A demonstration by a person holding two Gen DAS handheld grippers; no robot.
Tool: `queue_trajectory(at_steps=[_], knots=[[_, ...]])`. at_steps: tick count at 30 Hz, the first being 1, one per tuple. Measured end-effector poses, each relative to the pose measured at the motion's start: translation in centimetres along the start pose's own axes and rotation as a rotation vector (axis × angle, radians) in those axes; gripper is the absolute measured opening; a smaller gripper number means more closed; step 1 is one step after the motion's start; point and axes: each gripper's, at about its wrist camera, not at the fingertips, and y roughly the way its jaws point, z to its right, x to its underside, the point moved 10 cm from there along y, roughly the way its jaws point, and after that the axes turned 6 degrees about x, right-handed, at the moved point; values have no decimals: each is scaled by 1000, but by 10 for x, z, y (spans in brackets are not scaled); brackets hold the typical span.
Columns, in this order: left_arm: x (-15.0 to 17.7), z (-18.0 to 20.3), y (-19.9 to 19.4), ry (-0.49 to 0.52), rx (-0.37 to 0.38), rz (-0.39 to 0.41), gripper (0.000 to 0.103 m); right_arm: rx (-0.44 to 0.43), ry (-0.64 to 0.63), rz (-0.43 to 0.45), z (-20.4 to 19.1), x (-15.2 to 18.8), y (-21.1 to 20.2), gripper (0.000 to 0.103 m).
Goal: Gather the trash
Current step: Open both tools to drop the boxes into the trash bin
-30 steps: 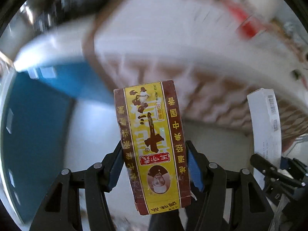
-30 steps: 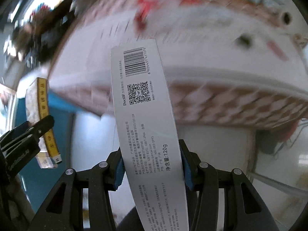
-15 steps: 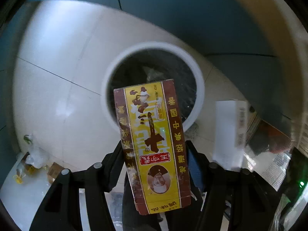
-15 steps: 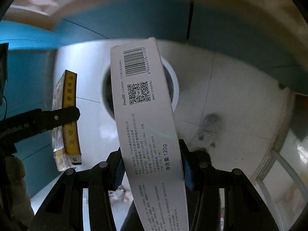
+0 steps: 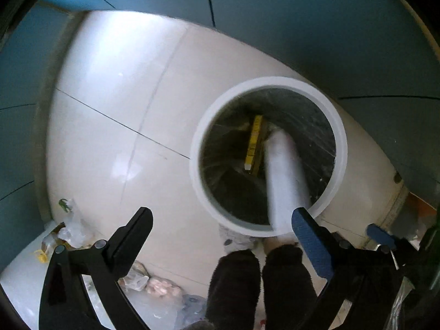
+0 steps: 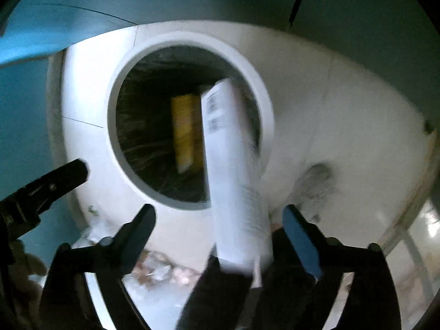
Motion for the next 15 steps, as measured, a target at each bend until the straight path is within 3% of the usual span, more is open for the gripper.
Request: queue_trajectory(at_steps=[8, 15], knots=[[18, -2, -83, 19, -41, 102, 103, 126, -44, 122, 8, 9, -81, 103], [50, 8, -169, 45, -31, 148, 103, 133, -65, 193, 1, 35, -181, 103]])
